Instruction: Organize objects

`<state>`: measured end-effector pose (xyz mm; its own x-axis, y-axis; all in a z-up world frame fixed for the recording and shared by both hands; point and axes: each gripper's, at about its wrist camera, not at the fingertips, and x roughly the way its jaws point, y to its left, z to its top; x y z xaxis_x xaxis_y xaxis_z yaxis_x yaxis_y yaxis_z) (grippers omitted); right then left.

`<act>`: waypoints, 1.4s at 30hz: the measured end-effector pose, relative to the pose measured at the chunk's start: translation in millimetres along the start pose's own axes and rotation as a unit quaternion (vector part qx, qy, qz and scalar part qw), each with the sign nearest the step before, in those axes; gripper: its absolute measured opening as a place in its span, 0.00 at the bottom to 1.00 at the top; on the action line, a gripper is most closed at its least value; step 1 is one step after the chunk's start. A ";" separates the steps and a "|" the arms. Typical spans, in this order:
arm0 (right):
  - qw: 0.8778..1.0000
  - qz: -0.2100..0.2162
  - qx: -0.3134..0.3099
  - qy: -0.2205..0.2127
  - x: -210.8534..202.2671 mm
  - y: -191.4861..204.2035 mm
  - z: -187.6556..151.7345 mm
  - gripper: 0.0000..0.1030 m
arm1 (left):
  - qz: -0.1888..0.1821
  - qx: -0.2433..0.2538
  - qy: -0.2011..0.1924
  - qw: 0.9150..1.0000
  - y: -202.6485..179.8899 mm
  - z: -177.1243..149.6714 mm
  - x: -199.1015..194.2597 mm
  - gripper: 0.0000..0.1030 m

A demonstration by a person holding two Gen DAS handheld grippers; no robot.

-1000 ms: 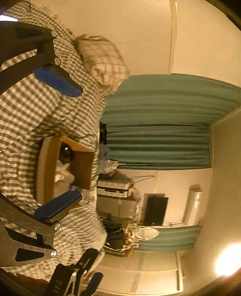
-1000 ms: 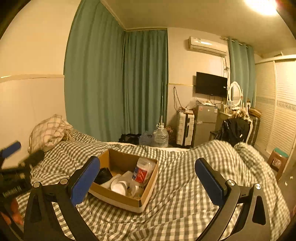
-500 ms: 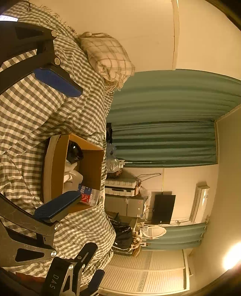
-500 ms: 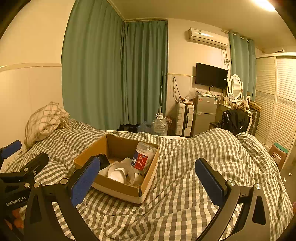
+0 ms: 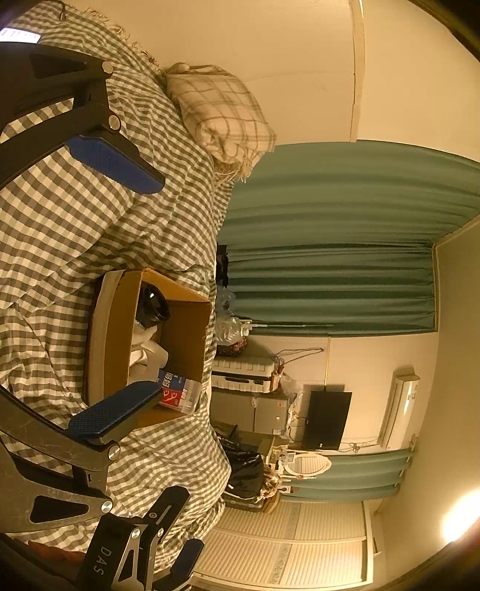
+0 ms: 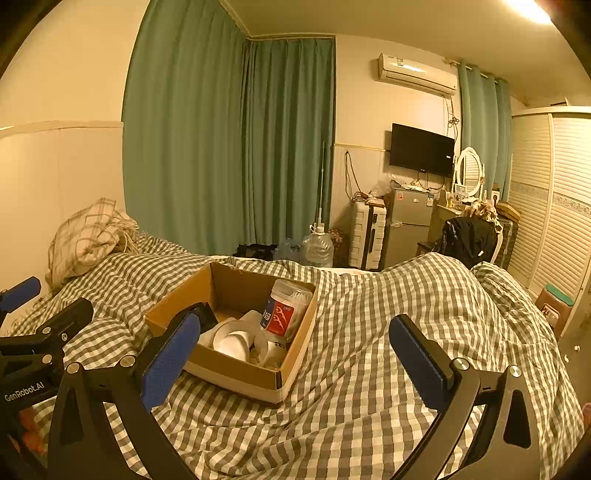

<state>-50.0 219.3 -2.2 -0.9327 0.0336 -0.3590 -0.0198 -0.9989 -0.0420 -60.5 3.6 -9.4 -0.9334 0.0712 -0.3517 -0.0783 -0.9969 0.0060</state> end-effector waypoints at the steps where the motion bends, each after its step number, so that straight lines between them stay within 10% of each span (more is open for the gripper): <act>1: 1.000 0.000 0.000 0.000 -0.1 0.1 0.7 1.00 | 0.001 0.000 0.000 1.000 0.0 0.0 0.1 1.00; 42: 1.000 0.000 -0.007 0.013 4.7 0.2 -5.1 1.00 | 0.014 0.002 0.003 1.000 -0.3 -4.7 1.0 1.00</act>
<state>-52.6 219.5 -8.6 -0.9230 0.0340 -0.3834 -0.0143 -0.9984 -0.0540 -59.8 3.8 -14.2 -0.9330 0.0430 -0.3572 -0.0535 -0.9984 0.0194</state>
